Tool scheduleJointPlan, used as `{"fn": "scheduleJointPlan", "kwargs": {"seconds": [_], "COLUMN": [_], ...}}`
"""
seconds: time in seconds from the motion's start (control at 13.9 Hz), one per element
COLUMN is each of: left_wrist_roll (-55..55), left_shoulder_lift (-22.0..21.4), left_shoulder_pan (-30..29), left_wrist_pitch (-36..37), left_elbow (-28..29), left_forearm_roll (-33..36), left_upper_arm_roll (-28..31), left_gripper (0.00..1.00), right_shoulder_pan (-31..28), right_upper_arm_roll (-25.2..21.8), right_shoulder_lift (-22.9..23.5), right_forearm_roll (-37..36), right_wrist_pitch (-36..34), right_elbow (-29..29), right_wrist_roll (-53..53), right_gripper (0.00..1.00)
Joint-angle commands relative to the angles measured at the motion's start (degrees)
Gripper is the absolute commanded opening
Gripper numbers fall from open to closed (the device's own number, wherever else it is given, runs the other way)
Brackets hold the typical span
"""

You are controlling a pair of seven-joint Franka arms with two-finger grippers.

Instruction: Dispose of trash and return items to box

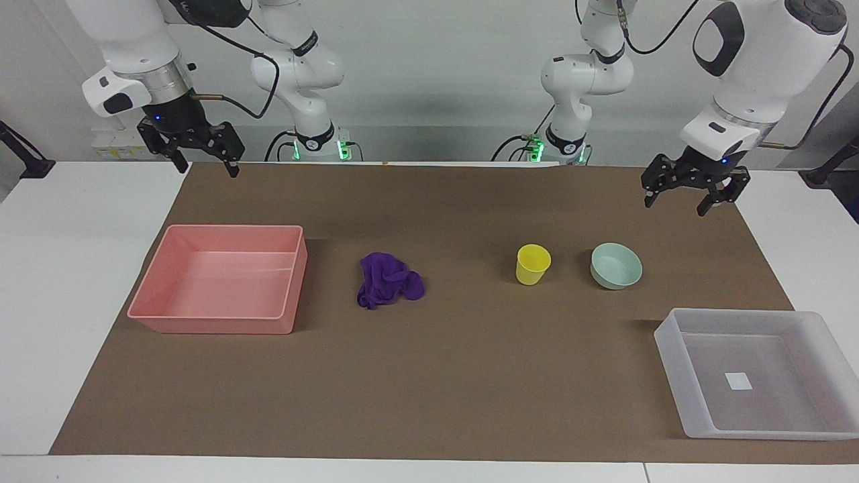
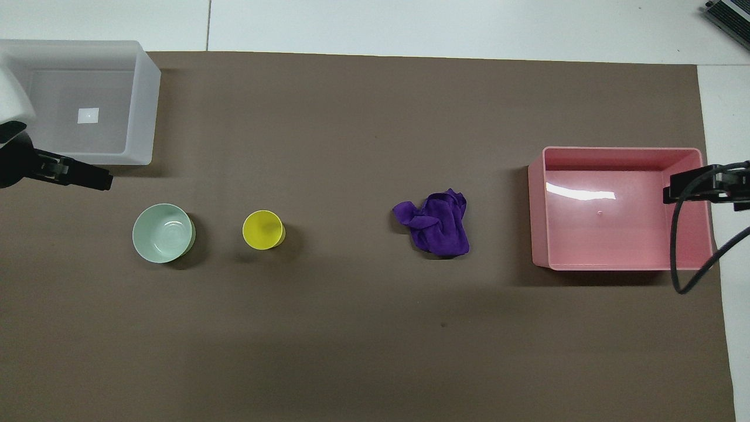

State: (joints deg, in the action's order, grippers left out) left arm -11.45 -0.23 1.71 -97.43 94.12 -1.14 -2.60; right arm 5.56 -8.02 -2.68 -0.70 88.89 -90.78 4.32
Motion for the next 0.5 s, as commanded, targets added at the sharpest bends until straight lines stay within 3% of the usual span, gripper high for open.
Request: {"fn": "scheduleJointPlan", "kwargs": {"seconds": [0.0,0.43], "left_wrist_roll": [-0.2,-0.4], "left_shoulder_lift": [-1.6,-1.5], "left_shoulder_pan": [-0.8,-1.0], "left_wrist_pitch": [-1.5,-1.6], "left_elbow": [1.9,1.9], "left_forearm_roll": [-0.4,-0.4], "left_upper_arm_roll": [-0.4,-0.4], "left_gripper": [1.0,1.0], "right_shoulder_pan": [-0.8,-0.8], "right_upper_arm_roll": [0.5,0.5], "right_shoulder_lift": [-0.5,-0.5], "right_forearm_roll": [0.7,0.7], "right_wrist_pitch": [-0.4,-0.4], "right_elbow": [-0.2,-0.2], "right_wrist_roll": [-0.1,-0.1], "right_gripper": [1.0,1.0]}}
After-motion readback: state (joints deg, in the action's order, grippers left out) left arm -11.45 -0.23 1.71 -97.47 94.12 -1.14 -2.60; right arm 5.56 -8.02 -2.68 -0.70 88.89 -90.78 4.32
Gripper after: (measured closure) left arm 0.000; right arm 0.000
